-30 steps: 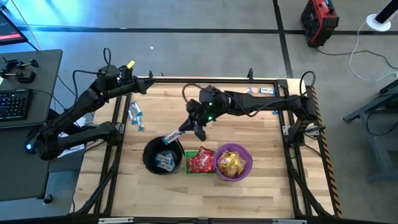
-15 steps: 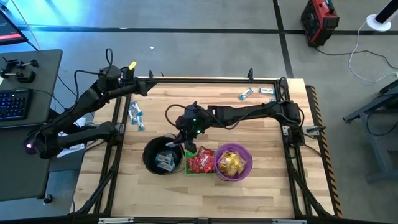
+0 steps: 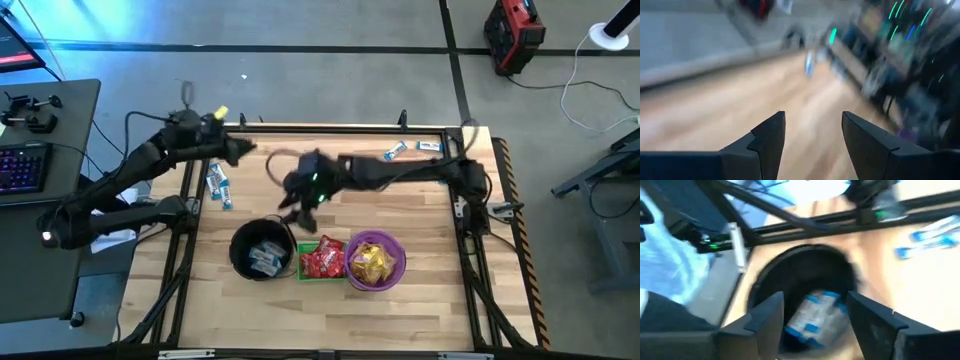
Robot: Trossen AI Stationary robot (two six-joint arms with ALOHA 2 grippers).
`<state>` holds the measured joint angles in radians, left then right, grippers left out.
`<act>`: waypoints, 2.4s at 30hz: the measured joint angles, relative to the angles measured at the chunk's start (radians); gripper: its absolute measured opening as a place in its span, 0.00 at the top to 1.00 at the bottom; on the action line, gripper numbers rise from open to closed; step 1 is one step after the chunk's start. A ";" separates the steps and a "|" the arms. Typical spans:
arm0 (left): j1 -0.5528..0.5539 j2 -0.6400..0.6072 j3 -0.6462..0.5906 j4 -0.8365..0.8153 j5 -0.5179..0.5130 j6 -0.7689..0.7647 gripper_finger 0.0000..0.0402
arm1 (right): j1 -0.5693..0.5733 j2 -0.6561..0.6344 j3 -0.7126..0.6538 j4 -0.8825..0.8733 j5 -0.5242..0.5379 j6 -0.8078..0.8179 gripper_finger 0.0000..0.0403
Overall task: Sort candy by brand, put in halloween buckets
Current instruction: Put the white chocolate into the black bucket
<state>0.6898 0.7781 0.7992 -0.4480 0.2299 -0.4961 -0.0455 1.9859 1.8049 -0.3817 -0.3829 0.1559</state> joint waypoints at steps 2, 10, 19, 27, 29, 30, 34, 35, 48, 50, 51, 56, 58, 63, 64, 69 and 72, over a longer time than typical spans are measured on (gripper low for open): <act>-0.044 0.046 0.042 -0.182 -0.045 0.017 0.54 | -0.032 -0.032 0.029 -0.107 0.048 -0.055 0.47; -0.232 0.186 -0.006 -0.657 -0.260 -0.288 0.54 | -0.214 -0.197 -0.074 -0.357 0.170 -0.110 0.48; -0.416 0.185 -0.236 -0.546 -0.438 -0.783 0.54 | -0.304 -0.335 -0.360 -0.217 0.175 0.046 0.48; -0.381 0.220 -0.339 -0.393 -0.525 -0.908 0.54 | -0.295 -0.339 -0.454 -0.104 0.170 0.099 0.48; -0.381 0.237 -0.347 -0.395 -0.575 -0.933 0.54 | -0.295 -0.339 -0.454 -0.106 0.170 0.092 0.48; -0.381 0.245 -0.347 -0.393 -0.589 -0.938 0.54 | -0.295 -0.339 -0.454 -0.104 0.170 0.090 0.48; -0.381 0.291 -0.347 -0.394 -0.599 -0.969 0.54 | -0.297 -0.339 -0.454 -0.100 0.170 0.090 0.48; -0.381 0.309 -0.347 -0.395 -0.591 -0.970 0.54 | -0.297 -0.339 -0.454 -0.100 0.170 0.089 0.48; -0.409 0.518 -0.342 -0.276 -0.593 -0.994 0.55 | -0.297 -0.339 -0.454 -0.108 0.170 0.061 0.48; -0.422 0.518 -0.343 -0.272 -0.589 -0.994 0.60 | -0.297 -0.339 -0.454 -0.111 0.171 0.061 0.48; -0.429 0.516 -0.343 -0.268 -0.590 -0.994 0.64 | -0.297 -0.339 -0.454 -0.113 0.171 0.060 0.48; -0.467 0.486 -0.324 -0.237 -0.572 -0.961 0.86 | -0.297 -0.339 -0.454 -0.114 0.171 0.046 0.48; -0.473 0.461 -0.305 -0.203 -0.527 -0.930 0.89 | -0.297 -0.339 -0.454 -0.114 0.171 0.045 0.48; -0.466 0.371 -0.249 -0.225 -0.557 -0.807 0.98 | -0.297 -0.339 -0.454 -0.114 0.171 0.045 0.48; -0.465 0.346 -0.235 -0.227 -0.562 -0.780 0.99 | -0.297 -0.339 -0.454 -0.114 0.171 0.045 0.48; -0.464 0.213 -0.149 -0.237 -0.629 -0.625 0.99 | -0.296 -0.339 -0.454 -0.114 0.171 0.046 0.48; -0.466 0.147 -0.081 -0.241 -0.620 -0.482 0.99 | -0.296 -0.339 -0.454 -0.114 0.171 0.050 0.48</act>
<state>0.2238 0.9255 0.7187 -0.6886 -0.3901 -0.9779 -0.3420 1.6466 1.3506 -0.4957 -0.2121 0.2054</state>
